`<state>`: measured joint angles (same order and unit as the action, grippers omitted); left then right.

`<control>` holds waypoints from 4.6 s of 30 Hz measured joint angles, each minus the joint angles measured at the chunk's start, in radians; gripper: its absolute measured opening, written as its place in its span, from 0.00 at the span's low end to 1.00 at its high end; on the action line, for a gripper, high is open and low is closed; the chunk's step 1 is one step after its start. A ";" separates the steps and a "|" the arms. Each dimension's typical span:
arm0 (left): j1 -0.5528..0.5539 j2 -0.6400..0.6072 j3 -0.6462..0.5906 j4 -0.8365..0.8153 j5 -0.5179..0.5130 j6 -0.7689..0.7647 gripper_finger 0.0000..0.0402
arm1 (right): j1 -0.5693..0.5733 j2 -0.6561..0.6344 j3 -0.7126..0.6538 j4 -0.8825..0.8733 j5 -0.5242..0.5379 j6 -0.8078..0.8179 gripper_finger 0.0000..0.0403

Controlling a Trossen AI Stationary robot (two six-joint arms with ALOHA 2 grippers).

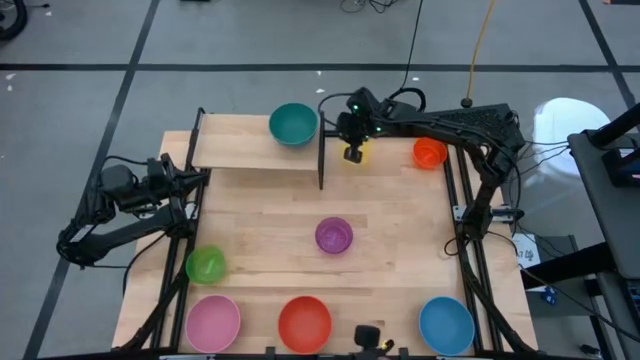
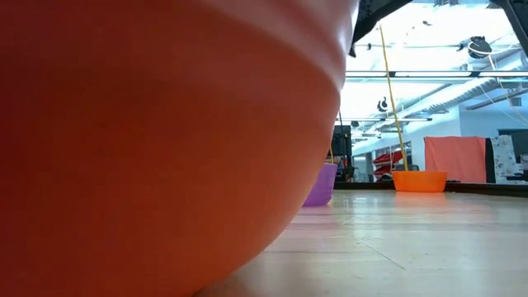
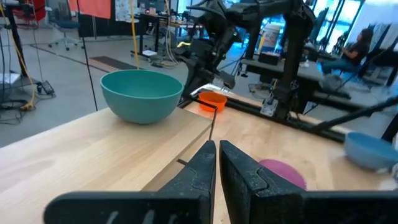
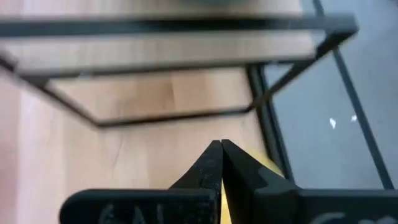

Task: Place and stack bowls onto a shelf
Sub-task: Stack the blue bowl on top of the green bowl on the shelf

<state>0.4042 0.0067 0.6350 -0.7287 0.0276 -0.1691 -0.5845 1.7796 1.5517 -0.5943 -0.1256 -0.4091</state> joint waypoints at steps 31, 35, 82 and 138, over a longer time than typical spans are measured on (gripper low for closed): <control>0.000 0.123 0.001 0.036 0.101 0.090 0.06 | 0.166 -0.495 -0.001 -0.680 -0.005 0.270 0.00; 0.000 0.189 0.001 0.037 0.106 0.116 0.06 | 0.237 -0.514 -0.001 -0.902 -0.010 0.417 0.00; 0.000 0.249 0.000 0.112 0.256 0.055 0.06 | 1.059 -0.515 -0.572 -0.474 -0.355 0.970 0.26; 0.000 0.248 0.000 0.209 0.252 -0.015 0.06 | 1.114 -0.515 -0.799 -0.085 -0.129 1.302 0.00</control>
<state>0.4043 0.2550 0.6346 -0.5198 0.2796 -0.1846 0.5298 1.2644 0.7531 -0.6793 -0.2550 0.8929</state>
